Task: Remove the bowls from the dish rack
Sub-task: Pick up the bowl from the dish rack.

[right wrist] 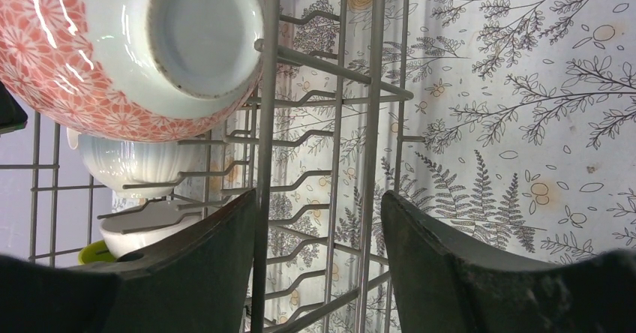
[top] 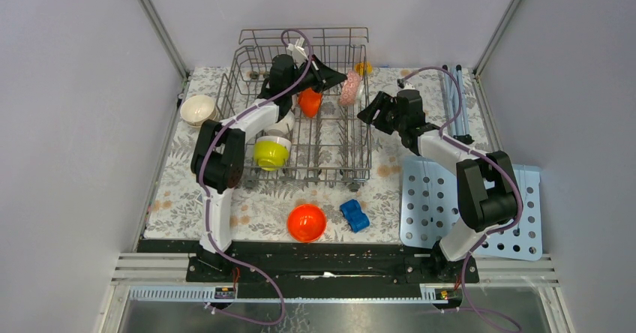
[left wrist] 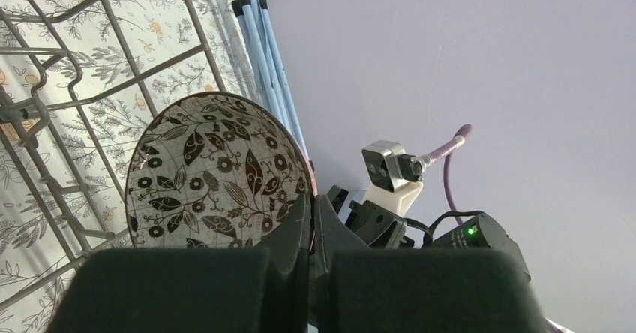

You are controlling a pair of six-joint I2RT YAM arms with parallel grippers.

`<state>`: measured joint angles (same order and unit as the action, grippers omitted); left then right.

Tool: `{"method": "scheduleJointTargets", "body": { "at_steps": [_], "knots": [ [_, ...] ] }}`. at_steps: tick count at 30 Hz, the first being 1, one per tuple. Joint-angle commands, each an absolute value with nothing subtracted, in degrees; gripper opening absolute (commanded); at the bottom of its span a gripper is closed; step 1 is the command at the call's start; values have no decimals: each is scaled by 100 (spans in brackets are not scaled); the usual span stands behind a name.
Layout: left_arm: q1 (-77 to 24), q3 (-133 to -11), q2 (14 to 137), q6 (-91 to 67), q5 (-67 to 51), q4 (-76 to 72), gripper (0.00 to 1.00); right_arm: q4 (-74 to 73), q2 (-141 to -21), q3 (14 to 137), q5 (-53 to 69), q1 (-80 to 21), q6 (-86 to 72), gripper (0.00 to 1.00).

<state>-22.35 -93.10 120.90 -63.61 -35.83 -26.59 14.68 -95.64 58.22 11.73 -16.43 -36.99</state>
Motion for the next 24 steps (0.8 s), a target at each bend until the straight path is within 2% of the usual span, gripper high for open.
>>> {"method": "scheduleJointTargets", "body": {
  "at_steps": [1,11,24],
  "knots": [
    [-2206,-9297,11692,-6223,-3603,-3068,0,1755,-9319,5724,1336,-1590,-3727,69],
    [-2205,-9301,11555,-5975,-3378,-2693,0,1417,-8884,5672,1182,-1591,-3728,82],
    [-2293,-9239,11206,-5742,-3253,-2373,0,1064,-8051,5638,1098,-1591,-3956,85]
  ]
}}
